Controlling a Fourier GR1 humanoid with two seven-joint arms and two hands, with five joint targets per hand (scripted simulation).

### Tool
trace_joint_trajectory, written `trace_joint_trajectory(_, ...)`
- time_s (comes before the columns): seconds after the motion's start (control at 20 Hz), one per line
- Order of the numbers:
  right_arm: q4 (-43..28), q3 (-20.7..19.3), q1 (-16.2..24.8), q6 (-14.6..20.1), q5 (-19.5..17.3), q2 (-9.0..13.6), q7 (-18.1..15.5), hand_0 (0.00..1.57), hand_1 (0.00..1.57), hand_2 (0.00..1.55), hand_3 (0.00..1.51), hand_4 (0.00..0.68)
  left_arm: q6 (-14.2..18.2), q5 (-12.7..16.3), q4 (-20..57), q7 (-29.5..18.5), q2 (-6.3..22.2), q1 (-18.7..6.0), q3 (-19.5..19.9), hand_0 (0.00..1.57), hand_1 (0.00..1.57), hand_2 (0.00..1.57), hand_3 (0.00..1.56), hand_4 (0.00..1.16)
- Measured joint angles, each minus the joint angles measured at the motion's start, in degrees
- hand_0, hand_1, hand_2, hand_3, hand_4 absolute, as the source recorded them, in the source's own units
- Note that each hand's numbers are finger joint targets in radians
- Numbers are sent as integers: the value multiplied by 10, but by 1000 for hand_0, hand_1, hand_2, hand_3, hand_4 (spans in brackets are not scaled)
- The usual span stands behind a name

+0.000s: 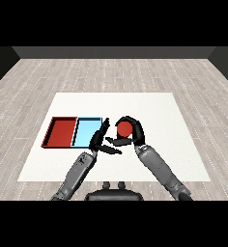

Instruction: Pick the red can and put it in the red box

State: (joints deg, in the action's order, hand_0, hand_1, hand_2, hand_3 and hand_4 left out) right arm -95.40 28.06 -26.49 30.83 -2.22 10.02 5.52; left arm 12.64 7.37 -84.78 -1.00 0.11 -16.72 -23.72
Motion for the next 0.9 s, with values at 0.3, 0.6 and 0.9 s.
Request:
trace_joint_trajectory(0.3,9,-15,-2,-30,-35,-47,5,1475,1475,1433,1371,553,-8,13,25,-10,-1,-14,10,0,0,0,0,0)
trace_joint_trajectory(0.6,19,-26,-8,-50,-46,-83,5,1437,1437,1413,1365,531,-14,25,29,-15,-1,-12,8,0,0,0,0,0)
trace_joint_trajectory(0.9,35,-1,-23,-33,-35,-96,-5,1464,1464,1416,1366,501,7,15,48,-14,2,-44,-1,0,0,0,0,449)
